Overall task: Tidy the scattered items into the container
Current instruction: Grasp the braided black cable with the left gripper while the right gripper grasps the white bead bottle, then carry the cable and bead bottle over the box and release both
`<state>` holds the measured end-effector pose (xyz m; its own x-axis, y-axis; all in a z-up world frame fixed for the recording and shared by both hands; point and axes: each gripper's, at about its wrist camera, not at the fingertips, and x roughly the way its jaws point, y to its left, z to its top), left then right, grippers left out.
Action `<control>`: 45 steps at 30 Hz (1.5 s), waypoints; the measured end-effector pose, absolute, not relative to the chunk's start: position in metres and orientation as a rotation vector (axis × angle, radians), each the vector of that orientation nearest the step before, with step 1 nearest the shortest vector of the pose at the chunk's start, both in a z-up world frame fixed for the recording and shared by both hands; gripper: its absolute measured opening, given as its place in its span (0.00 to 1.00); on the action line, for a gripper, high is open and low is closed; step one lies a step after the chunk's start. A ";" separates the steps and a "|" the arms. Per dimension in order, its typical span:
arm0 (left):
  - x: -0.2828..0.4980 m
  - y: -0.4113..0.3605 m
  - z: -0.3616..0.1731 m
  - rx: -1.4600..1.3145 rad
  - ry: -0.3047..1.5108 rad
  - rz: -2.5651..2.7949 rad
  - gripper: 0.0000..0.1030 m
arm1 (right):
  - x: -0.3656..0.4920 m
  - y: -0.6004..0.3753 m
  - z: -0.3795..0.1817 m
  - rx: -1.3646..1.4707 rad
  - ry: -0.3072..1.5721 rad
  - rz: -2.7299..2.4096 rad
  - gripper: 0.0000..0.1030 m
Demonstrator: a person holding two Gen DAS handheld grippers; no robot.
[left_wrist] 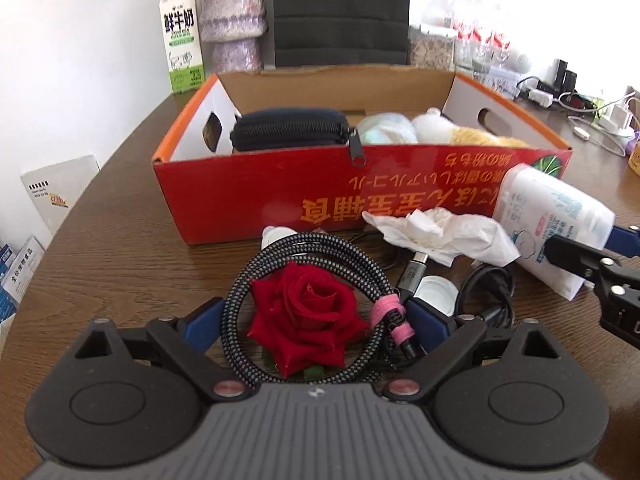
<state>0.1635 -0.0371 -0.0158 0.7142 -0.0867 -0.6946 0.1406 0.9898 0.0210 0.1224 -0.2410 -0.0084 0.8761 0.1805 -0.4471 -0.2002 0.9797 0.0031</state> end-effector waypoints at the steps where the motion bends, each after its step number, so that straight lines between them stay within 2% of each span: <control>1: 0.161 -0.036 -0.013 0.074 0.754 -0.127 0.94 | 0.122 -0.241 -0.008 -0.042 0.459 0.200 0.43; 11: 0.141 -0.030 0.019 0.054 0.637 -0.141 0.94 | 0.115 -0.246 -0.001 0.005 0.413 0.215 0.42; 28: 0.147 -0.024 0.068 -0.039 0.464 -0.178 0.94 | 0.117 -0.239 0.054 0.039 0.246 0.244 0.41; 37: 0.196 -0.027 0.085 -0.126 0.394 -0.159 0.94 | 0.177 -0.234 0.085 0.078 0.145 0.176 0.41; 45: 0.263 -0.029 0.078 -0.171 0.388 -0.097 0.94 | 0.257 -0.241 0.076 0.098 0.187 0.060 0.41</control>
